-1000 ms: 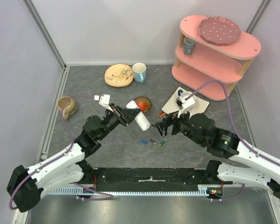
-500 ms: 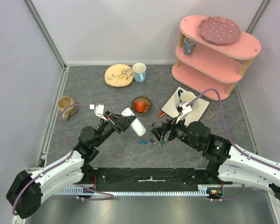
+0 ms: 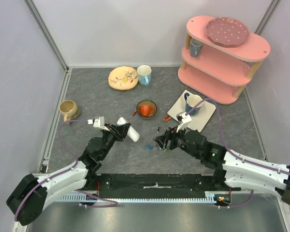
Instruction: Load the batteries into the remote control
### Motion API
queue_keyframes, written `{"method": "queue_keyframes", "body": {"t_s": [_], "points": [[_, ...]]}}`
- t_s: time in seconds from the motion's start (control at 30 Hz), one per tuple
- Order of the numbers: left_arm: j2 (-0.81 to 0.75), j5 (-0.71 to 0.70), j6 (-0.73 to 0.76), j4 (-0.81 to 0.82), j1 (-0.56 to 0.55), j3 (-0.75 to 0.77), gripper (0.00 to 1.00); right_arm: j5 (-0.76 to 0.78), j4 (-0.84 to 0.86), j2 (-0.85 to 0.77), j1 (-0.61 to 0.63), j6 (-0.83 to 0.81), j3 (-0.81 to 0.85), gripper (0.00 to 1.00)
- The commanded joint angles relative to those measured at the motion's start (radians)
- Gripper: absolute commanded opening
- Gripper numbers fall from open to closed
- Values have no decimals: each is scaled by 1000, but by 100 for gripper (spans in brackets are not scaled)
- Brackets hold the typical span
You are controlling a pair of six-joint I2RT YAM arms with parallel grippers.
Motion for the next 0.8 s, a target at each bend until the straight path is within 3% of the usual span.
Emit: {"method": "queue_keyframes", "body": {"t_s": [0.0, 0.27, 0.4, 0.5, 0.63, 0.77], "points": [[78, -136, 67, 224, -13, -21, 2, 21, 101, 49, 0, 15, 13, 70], [207, -115, 81, 300, -17, 16, 2, 31, 115, 153, -3, -34, 51, 66], [177, -58, 74, 236, -19, 55, 2, -17, 119, 190, -2, -109, 82, 88], [149, 16, 41, 93, -19, 108, 2, -97, 95, 228, -5, -206, 135, 95], [151, 123, -14, -42, -19, 176, 2, -108, 35, 267, -2, -295, 203, 98], [137, 152, -49, -45, -19, 171, 2, -84, -14, 283, -2, -387, 250, 98]]}}
